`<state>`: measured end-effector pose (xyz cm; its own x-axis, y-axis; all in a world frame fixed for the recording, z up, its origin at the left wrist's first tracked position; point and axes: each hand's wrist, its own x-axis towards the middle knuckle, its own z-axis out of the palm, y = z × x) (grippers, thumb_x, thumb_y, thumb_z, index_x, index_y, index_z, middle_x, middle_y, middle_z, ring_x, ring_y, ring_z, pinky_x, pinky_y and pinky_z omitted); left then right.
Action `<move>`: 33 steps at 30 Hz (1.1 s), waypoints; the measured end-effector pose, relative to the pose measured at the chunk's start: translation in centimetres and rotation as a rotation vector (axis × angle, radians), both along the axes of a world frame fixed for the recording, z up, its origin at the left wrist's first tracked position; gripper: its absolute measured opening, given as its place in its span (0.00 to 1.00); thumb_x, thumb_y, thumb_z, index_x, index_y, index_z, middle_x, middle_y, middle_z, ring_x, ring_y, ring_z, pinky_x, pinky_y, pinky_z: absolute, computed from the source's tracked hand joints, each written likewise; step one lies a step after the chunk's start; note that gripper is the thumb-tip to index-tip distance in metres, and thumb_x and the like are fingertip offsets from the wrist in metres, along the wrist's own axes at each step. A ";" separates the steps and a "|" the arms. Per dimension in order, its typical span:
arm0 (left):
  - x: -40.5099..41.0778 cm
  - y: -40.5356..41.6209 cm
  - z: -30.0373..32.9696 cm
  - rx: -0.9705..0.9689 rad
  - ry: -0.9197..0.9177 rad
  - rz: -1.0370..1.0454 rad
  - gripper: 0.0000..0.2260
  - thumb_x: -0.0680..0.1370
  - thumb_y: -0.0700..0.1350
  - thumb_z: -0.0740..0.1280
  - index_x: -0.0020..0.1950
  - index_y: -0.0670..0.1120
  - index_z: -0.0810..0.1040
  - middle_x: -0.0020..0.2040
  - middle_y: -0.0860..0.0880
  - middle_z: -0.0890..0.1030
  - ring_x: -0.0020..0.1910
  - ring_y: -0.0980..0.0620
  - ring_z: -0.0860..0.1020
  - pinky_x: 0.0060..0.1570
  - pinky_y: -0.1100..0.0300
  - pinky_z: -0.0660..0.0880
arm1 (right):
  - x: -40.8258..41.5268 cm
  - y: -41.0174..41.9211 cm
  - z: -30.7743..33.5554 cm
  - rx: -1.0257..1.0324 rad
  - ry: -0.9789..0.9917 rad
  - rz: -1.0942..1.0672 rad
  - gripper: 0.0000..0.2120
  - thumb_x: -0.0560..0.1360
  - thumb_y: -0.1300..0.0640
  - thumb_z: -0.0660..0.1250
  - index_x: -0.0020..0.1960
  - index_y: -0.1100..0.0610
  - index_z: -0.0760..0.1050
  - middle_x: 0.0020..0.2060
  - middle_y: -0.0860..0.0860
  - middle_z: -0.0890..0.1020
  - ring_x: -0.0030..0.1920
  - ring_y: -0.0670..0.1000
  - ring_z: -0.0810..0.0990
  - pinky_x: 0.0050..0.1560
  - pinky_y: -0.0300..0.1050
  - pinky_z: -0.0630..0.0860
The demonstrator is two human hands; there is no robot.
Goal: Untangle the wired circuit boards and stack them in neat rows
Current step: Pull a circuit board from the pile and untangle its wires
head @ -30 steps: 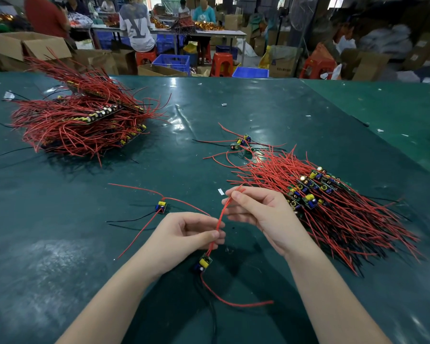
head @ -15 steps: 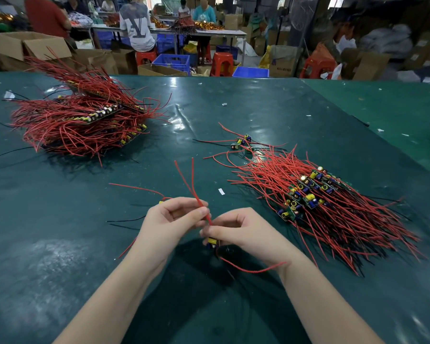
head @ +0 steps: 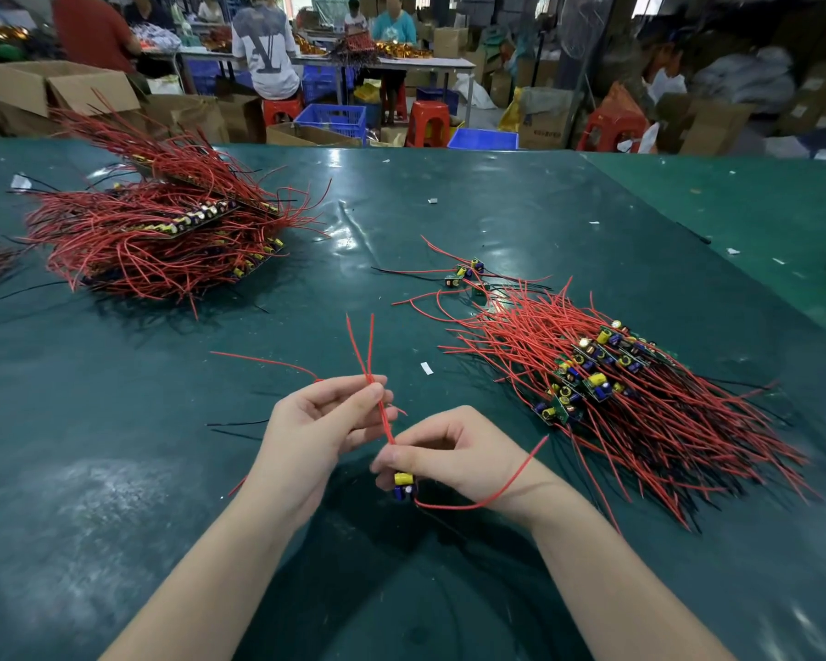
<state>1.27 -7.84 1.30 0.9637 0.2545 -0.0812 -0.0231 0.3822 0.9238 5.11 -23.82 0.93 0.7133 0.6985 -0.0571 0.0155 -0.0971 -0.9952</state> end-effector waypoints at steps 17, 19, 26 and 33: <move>0.4 1.0 -0.3 0.225 -0.039 0.126 0.06 0.78 0.35 0.65 0.48 0.40 0.82 0.39 0.44 0.84 0.39 0.51 0.83 0.40 0.64 0.79 | 0.2 0.2 -0.7 -0.212 -0.184 -0.211 0.05 0.73 0.59 0.72 0.40 0.57 0.85 0.33 0.52 0.85 0.34 0.46 0.81 0.42 0.46 0.80; 0.5 1.1 -0.1 0.110 -0.024 0.117 0.06 0.78 0.37 0.65 0.46 0.40 0.82 0.39 0.45 0.84 0.40 0.52 0.83 0.40 0.64 0.79 | 0.2 0.2 -0.5 -0.204 -0.156 -0.200 0.05 0.73 0.59 0.72 0.40 0.57 0.85 0.33 0.52 0.85 0.33 0.45 0.81 0.40 0.42 0.80; 0.6 1.9 0.2 -0.107 -0.007 -0.021 0.09 0.78 0.36 0.63 0.51 0.39 0.82 0.43 0.46 0.84 0.42 0.54 0.83 0.42 0.67 0.79 | 0.0 -0.2 0.6 -0.142 -0.035 -0.092 0.09 0.75 0.61 0.70 0.39 0.52 0.85 0.31 0.50 0.84 0.34 0.45 0.80 0.41 0.39 0.78; 0.6 2.5 0.5 -0.110 -0.015 -0.105 0.10 0.71 0.40 0.66 0.46 0.42 0.86 0.43 0.45 0.84 0.43 0.54 0.83 0.43 0.67 0.78 | 0.5 -1.3 1.1 -0.147 0.024 -0.027 0.07 0.76 0.58 0.69 0.43 0.54 0.86 0.34 0.52 0.85 0.36 0.47 0.80 0.43 0.38 0.76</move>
<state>1.83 -5.38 1.80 0.9859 0.1423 -0.0883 0.0090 0.4818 0.8763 5.64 -25.14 2.06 0.7286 0.6622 -0.1749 -0.0127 -0.2422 -0.9701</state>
